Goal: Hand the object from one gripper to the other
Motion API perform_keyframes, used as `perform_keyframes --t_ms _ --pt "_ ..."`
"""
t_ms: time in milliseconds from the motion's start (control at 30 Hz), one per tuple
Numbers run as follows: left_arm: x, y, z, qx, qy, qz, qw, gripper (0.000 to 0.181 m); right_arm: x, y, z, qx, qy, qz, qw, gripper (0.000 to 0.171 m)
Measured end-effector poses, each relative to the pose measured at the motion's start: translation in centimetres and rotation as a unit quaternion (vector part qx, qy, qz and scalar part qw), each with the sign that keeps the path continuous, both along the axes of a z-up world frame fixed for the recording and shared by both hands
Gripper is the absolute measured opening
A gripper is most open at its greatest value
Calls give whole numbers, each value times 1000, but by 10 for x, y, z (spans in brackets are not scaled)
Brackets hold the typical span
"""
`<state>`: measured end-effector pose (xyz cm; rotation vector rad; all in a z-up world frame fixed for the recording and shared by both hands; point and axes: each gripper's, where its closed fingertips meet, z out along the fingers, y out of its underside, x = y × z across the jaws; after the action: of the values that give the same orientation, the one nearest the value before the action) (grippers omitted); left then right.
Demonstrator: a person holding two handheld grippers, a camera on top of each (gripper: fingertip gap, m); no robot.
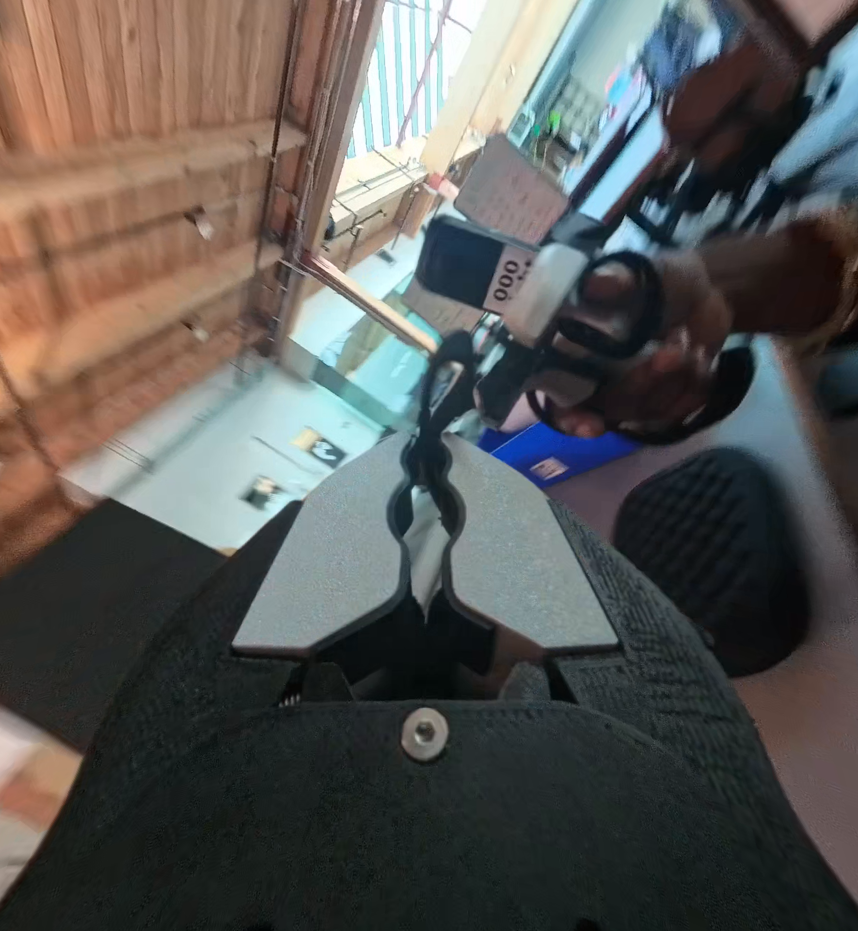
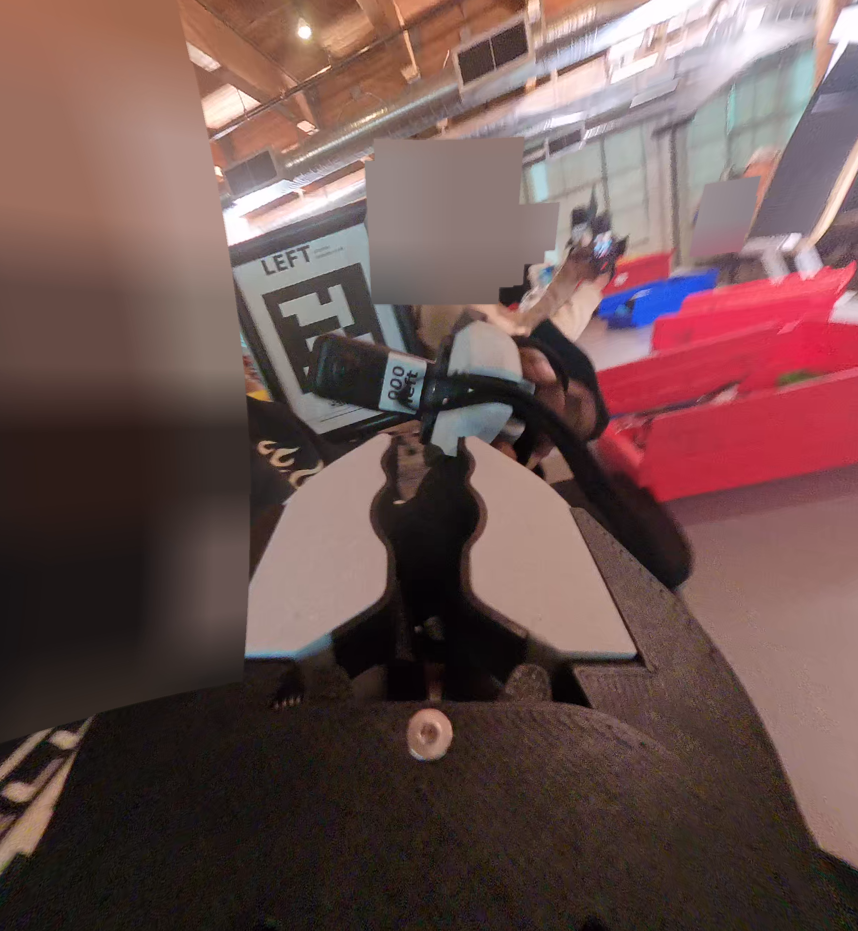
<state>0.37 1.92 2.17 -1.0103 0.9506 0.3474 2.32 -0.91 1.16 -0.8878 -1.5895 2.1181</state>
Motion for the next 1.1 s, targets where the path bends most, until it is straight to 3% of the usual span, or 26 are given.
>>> perform_keyframes --t_ms 33,100,167,233,367,433,533,600,767,1100 --pt "-1 -1 4 -32 -58 -31 997 5 1 3 4 23 30 -28 999 28" --pt "-1 -6 11 -111 -175 -119 971 5 2 13 12 74 85 -98 989 30" --pt "-2 -8 16 -185 -275 -195 923 5 3 21 18 110 122 -156 974 32" --pt "1 -6 11 -250 -322 -245 880 5 -1 26 16 128 120 -185 967 34" --pt "8 -3 2 -309 -348 -283 839 5 -10 18 0 140 77 -162 974 34" --pt "11 -2 -2 -326 -345 -284 833 5 -13 15 -7 136 56 -145 978 30" --pt "15 -3 -5 -339 -338 -290 829 5 -15 16 -13 133 38 -132 981 6" --pt "16 -2 -3 -332 -347 -294 826 7 -13 17 -11 122 34 -125 984 6" --pt "15 6 -5 -328 -371 -285 820 31 -13 32 5 64 53 -163 983 5" --pt "26 18 -22 -350 -353 -254 830 17 -8 43 17 30 78 -193 978 5"
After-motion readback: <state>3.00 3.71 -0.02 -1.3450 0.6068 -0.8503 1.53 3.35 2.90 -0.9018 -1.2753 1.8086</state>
